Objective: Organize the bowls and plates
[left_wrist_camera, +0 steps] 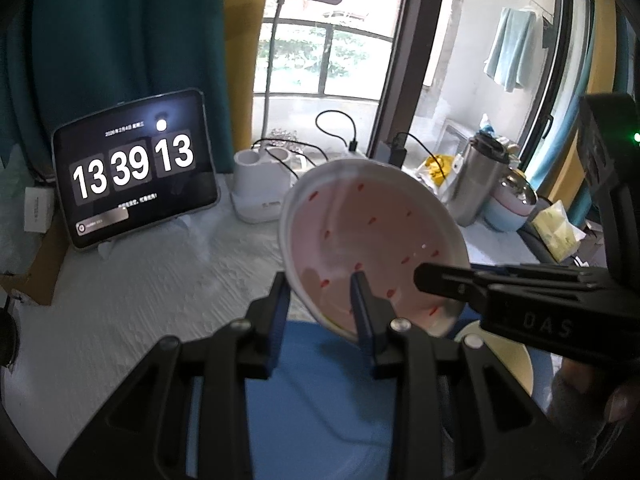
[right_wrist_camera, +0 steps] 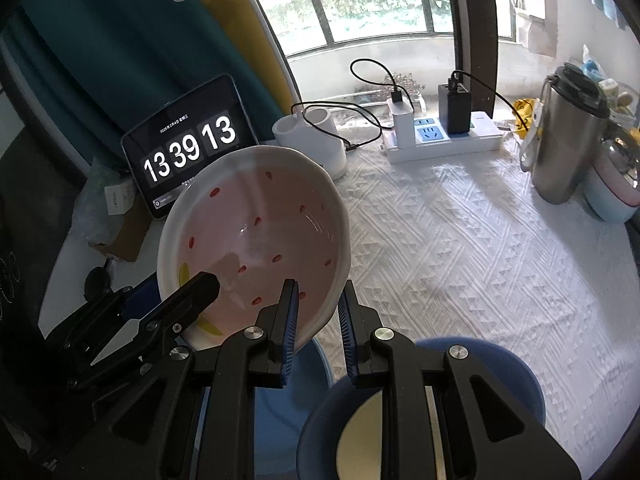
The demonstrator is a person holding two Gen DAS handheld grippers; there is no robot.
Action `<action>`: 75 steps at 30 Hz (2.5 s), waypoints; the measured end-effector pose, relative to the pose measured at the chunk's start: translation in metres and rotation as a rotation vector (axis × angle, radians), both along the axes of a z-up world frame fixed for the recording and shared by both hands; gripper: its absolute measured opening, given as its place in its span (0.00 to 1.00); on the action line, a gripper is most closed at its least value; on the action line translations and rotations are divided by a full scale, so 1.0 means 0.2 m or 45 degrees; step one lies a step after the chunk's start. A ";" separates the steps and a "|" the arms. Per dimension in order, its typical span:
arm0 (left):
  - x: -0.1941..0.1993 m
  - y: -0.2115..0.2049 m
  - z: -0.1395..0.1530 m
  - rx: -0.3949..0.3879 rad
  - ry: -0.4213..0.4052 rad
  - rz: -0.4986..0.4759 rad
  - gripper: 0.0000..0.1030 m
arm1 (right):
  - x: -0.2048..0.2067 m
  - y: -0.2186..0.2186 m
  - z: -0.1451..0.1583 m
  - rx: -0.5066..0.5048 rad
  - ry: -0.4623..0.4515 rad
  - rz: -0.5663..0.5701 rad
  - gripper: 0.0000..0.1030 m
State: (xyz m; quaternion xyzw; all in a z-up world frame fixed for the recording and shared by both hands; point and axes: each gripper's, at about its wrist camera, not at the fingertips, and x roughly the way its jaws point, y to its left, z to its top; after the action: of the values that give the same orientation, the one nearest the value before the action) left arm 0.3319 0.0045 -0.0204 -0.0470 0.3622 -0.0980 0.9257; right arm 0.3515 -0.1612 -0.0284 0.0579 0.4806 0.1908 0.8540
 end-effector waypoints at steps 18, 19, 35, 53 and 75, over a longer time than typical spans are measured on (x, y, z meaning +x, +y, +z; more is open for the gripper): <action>-0.15 -0.18 0.05 0.024 -0.016 -0.048 0.31 | -0.17 -0.19 0.04 0.035 -0.012 -0.040 0.21; -0.15 -0.20 0.05 0.027 -0.017 -0.052 0.31 | -0.18 -0.21 0.04 0.038 -0.013 -0.043 0.21; -0.23 -0.43 0.07 0.069 -0.013 -0.128 0.31 | -0.28 -0.46 0.04 0.089 -0.015 -0.108 0.21; -0.30 -0.64 -0.02 0.097 0.038 -0.201 0.31 | -0.39 -0.68 -0.05 0.101 0.026 -0.174 0.21; -0.38 -0.62 -0.16 0.098 0.118 -0.218 0.31 | -0.47 -0.66 -0.17 0.052 0.107 -0.185 0.21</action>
State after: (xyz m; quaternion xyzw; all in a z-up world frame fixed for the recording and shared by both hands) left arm 0.2554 -0.1204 -0.0524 0.0152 0.4110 -0.1604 0.8973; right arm 0.2574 -0.2927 -0.0622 0.1180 0.5065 0.1354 0.8433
